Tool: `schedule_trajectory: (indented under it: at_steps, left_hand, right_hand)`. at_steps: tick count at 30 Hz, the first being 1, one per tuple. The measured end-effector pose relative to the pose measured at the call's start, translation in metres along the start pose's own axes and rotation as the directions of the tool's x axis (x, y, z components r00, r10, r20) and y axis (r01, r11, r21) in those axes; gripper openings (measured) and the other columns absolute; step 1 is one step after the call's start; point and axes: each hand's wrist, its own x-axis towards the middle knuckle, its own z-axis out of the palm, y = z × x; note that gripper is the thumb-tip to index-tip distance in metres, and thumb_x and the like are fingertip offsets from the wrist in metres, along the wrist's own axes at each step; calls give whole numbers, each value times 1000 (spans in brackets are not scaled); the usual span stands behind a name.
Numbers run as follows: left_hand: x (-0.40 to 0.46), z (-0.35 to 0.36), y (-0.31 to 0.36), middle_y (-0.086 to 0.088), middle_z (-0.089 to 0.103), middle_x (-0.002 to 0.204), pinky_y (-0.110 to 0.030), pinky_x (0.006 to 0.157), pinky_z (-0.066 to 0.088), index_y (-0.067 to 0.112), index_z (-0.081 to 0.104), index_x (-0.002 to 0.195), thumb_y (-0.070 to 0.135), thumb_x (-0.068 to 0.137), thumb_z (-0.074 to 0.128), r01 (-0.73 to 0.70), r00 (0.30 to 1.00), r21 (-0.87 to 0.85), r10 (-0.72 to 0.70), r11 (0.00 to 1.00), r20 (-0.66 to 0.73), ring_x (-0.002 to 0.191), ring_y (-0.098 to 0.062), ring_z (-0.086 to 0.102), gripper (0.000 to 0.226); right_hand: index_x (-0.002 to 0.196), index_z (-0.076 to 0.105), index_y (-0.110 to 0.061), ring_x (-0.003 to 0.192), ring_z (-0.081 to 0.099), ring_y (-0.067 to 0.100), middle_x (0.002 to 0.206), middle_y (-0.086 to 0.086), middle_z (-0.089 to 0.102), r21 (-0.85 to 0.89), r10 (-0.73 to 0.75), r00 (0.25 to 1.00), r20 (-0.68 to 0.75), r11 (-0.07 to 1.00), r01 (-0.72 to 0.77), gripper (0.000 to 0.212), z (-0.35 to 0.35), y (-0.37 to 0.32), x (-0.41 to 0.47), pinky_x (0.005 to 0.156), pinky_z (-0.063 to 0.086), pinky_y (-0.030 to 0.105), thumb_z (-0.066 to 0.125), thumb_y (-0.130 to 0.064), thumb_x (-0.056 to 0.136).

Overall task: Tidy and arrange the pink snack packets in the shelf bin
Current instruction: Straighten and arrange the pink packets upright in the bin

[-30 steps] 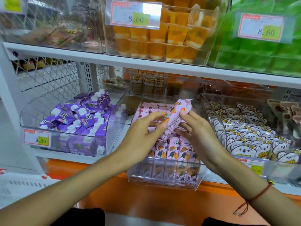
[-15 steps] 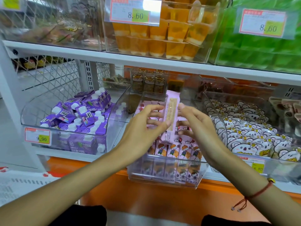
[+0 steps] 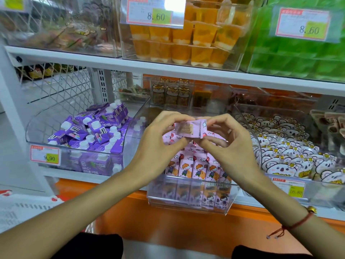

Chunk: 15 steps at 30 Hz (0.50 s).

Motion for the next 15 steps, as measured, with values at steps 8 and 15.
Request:
schedule_trajectory:
  at_steps: [8, 15]
  left_hand:
    - [2, -5, 7, 3, 60, 119, -18, 101, 42, 17, 66, 118, -8, 82, 67, 13, 998, -29, -11, 999, 68, 116, -7, 56, 43]
    - [5, -5, 13, 8, 68, 115, -13, 75, 52, 30, 55, 124, 19, 89, 65, 333, 943, -305, -323, 892, 84, 102, 1, 65, 38]
  right_hand:
    - [87, 57, -21, 100, 63, 6, 98, -17, 67, -75, -55, 998, -12, 996, 54, 28, -3, 2, -3, 81, 53, 19, 72, 1, 79]
    - [113, 64, -24, 100, 64, 4, 108, -10, 69, -29, 106, 992, 66, 994, -104, 24, -7, -2, 0, 82, 49, 14, 62, -20, 89]
